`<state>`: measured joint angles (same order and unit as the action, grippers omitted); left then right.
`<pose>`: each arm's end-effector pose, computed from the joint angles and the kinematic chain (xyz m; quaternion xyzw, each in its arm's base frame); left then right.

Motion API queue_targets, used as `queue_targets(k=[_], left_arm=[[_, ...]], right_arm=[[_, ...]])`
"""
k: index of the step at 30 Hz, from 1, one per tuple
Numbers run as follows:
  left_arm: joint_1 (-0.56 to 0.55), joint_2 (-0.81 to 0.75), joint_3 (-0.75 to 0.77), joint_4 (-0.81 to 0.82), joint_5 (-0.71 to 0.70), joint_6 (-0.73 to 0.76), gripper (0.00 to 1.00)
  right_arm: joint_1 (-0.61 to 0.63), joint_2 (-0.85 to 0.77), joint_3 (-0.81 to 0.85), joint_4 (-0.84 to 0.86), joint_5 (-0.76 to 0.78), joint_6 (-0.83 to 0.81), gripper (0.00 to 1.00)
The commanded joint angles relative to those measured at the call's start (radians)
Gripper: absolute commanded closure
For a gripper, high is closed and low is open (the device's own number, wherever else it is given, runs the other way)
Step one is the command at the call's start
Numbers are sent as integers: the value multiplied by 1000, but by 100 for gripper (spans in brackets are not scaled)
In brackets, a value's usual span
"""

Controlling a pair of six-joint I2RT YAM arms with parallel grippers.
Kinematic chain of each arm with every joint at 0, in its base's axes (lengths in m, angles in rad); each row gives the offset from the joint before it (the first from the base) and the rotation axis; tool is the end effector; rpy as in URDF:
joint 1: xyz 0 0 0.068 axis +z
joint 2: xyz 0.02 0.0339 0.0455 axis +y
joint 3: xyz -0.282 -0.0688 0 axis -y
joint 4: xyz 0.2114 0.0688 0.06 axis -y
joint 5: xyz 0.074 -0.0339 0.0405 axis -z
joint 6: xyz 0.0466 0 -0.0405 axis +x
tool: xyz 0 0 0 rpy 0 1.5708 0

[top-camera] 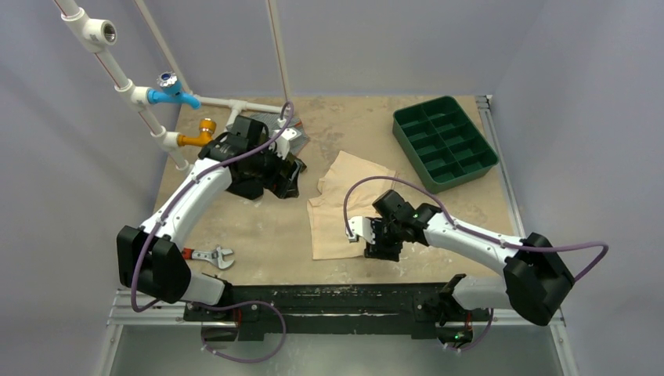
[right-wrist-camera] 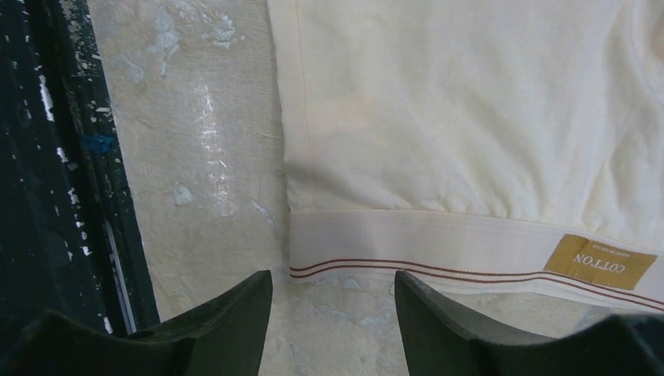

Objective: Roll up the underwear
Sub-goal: Fold the underwear at the center of the board.

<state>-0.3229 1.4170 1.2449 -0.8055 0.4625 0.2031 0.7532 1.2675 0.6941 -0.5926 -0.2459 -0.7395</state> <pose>0.2400 -0.1022 0.3191 0.3067 0.8815 -0.2358 0.2709 0.1329 0.1402 0.2088 -0.6782 0.6970 0.1215 0.1987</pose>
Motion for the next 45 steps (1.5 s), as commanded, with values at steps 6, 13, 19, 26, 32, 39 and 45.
queue_targets(k=[6, 13, 19, 26, 32, 39, 45], left_arm=[[1, -22, -8, 5, -27, 24, 11], [1, -27, -9, 8, -37, 22, 11], [1, -29, -17, 13, -43, 21, 11], [1, -39, -30, 21, -54, 34, 11], [1, -75, -73, 51, -67, 76, 11], [0, -137, -135, 67, -64, 119, 11], [-9, -220, -246, 95, -72, 180, 11]], right_arm=[[36, 27, -2, 78, 56, 1, 48], [60, 46, -6, 53, 33, -15, 50], [70, 65, -20, 74, 49, -20, 49], [71, 98, -54, 117, 67, -25, 62], [71, 85, -27, 72, 44, -25, 72], [70, 100, 29, -10, 2, -20, 91], [68, 107, 57, -53, -27, -5, 100]])
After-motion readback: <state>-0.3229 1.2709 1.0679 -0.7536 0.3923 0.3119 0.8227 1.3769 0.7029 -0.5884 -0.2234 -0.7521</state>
